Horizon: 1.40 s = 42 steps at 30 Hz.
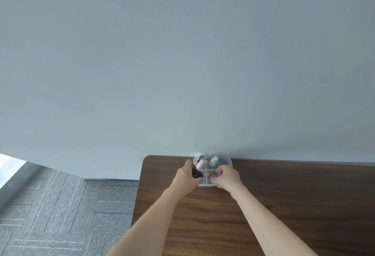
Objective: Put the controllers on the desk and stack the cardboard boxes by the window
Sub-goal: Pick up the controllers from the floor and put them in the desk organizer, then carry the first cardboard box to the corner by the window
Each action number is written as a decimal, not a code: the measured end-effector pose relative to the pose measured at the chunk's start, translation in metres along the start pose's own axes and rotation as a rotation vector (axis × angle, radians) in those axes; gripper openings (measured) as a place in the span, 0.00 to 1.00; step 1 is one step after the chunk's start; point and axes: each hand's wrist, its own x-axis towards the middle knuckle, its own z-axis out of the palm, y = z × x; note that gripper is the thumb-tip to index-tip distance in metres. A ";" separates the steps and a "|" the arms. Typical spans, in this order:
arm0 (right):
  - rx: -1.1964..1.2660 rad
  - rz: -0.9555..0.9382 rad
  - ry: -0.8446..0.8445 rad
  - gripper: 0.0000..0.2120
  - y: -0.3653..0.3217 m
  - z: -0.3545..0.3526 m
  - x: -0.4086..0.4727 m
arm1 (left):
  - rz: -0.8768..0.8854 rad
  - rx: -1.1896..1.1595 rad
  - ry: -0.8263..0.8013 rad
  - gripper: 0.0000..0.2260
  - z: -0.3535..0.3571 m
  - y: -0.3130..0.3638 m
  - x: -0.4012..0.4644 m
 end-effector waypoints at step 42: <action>-0.572 -0.452 -0.201 0.10 -0.037 0.113 -0.137 | -0.222 0.305 -0.104 0.18 -0.051 -0.115 -0.174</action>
